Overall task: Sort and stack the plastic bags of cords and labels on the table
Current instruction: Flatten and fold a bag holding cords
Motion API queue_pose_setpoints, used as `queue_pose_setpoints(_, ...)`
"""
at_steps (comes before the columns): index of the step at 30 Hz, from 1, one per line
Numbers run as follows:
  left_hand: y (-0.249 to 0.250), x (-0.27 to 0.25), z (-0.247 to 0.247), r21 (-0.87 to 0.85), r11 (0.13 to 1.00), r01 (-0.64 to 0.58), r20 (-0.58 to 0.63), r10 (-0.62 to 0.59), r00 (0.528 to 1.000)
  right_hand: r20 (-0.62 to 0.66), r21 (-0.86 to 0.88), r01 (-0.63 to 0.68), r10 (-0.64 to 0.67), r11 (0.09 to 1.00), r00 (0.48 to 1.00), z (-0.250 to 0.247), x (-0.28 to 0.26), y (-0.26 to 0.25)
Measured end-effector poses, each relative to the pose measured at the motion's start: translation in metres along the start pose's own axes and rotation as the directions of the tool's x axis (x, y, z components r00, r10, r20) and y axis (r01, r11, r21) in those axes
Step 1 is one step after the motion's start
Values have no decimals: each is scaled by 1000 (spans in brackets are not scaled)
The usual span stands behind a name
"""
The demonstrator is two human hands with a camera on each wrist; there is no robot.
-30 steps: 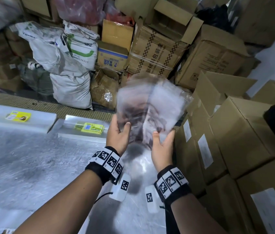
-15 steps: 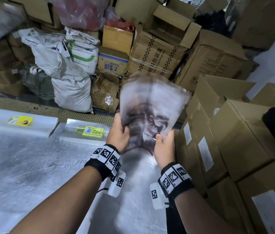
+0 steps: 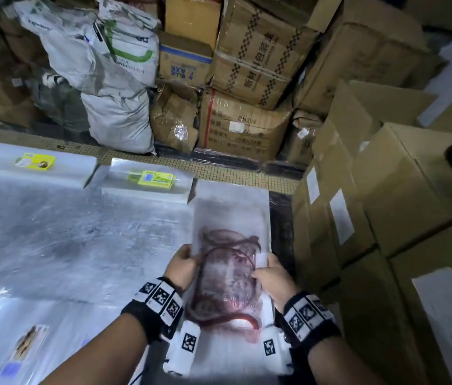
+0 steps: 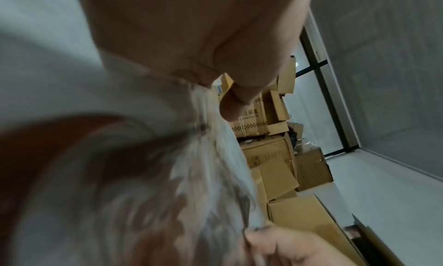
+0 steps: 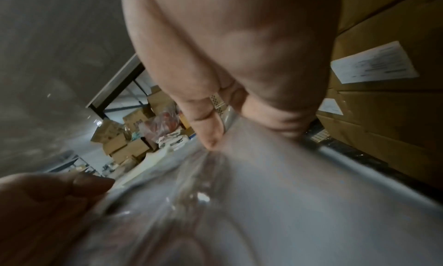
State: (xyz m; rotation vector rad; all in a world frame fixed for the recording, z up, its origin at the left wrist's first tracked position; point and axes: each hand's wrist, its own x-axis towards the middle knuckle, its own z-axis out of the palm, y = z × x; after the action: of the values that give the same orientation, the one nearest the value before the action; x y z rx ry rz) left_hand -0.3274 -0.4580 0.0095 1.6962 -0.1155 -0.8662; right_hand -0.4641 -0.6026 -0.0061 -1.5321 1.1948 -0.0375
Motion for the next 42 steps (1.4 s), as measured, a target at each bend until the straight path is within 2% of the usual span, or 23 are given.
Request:
queue_pose_setpoints(3, -13, -9, 3, 27, 999, -38, -17, 38, 999, 15, -16, -6, 6, 1000, 1000, 1, -9, 9)
queue_pose_setpoints(7, -18, -12, 0, -72, 997, 7, 11, -7, 1000, 33, -36, 49, -48, 998, 998, -2, -16, 13)
queue_pose_setpoints(11, -24, -8, -3, -118, 993, 2, 20, 0, 1000, 58, -105, 94, -88, 990, 994, -9, -15, 6)
queue_pose_setpoints(13, -25, -6, -2, -143, 990, -4, 19, 7, 1000, 28, -154, 122, -119, 981, 992, -17, -9, -1)
queue_pose_setpoints(16, -24, -5, -2, -163, 987, -5, 36, 11, 999, -45, -90, 111, -115, 990, 992, -31, 11, -19)
queue_pose_setpoints(19, -24, -1, -4, -181, 984, 9, 68, 4, 998, -129, -81, 156, -165, 984, 978, -39, 46, -38)
queue_pose_setpoints(21, -25, 1, -5, -205, 979, 22, 84, -4, 996, -137, -110, 197, -211, 974, 968, -41, 69, -52)
queue_pose_setpoints(28, -30, 8, -5, -251, 965, 75, 93, -53, 994, 22, -437, 341, -370, 832, 929, -34, 116, -81)
queue_pose_setpoints(32, -31, 7, -6, -315, 945, 89, 96, -62, 993, 92, -496, 366, -372, 787, 924, -29, 124, -85)
queue_pose_setpoints(35, -29, 5, -6, -349, 934, 80, 95, -50, 994, 80, -556, 332, -349, 762, 934, -27, 128, -86)
queue_pose_setpoints(42, -32, 7, -7, -350, 934, 75, 74, -52, 996, 182, -299, 384, -343, 873, 922, -33, 126, -95)
